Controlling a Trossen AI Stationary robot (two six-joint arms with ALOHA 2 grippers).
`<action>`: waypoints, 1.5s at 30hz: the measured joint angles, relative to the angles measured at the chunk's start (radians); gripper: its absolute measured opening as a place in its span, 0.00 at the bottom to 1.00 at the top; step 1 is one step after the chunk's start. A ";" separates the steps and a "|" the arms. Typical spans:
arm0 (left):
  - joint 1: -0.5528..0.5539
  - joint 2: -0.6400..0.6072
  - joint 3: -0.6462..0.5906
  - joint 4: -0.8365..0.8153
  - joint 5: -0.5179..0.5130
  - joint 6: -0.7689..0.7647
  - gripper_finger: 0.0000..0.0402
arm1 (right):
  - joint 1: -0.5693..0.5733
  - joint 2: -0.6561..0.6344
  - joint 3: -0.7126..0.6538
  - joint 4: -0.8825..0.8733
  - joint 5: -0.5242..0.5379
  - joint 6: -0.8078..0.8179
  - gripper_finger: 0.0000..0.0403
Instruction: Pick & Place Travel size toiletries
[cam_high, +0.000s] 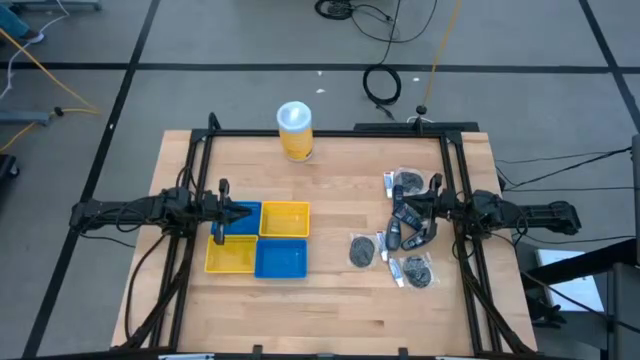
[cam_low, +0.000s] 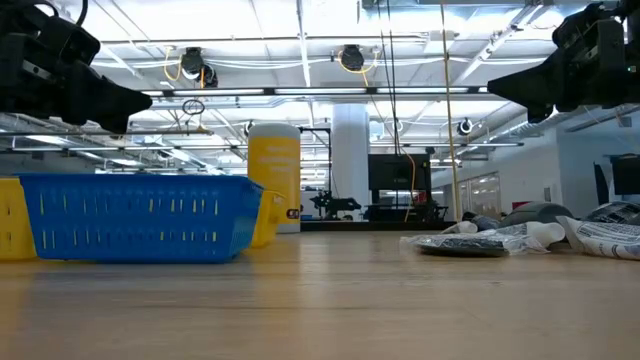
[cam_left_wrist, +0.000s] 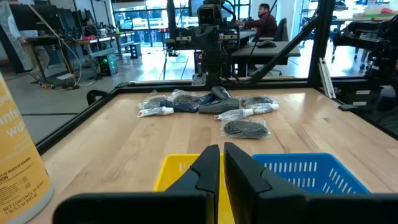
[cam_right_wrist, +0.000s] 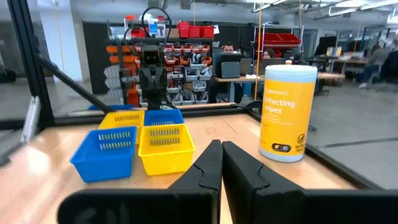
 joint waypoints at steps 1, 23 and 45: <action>0.000 0.000 0.000 0.000 0.000 0.000 0.06 | 0.001 0.000 0.000 0.002 -0.003 0.050 0.01; 0.000 0.000 0.000 0.004 0.000 0.000 0.06 | 0.131 0.476 0.000 0.506 -0.097 0.142 0.01; 0.000 0.000 -0.002 0.053 -0.052 0.249 0.06 | 0.266 1.261 0.300 0.624 0.116 0.185 0.12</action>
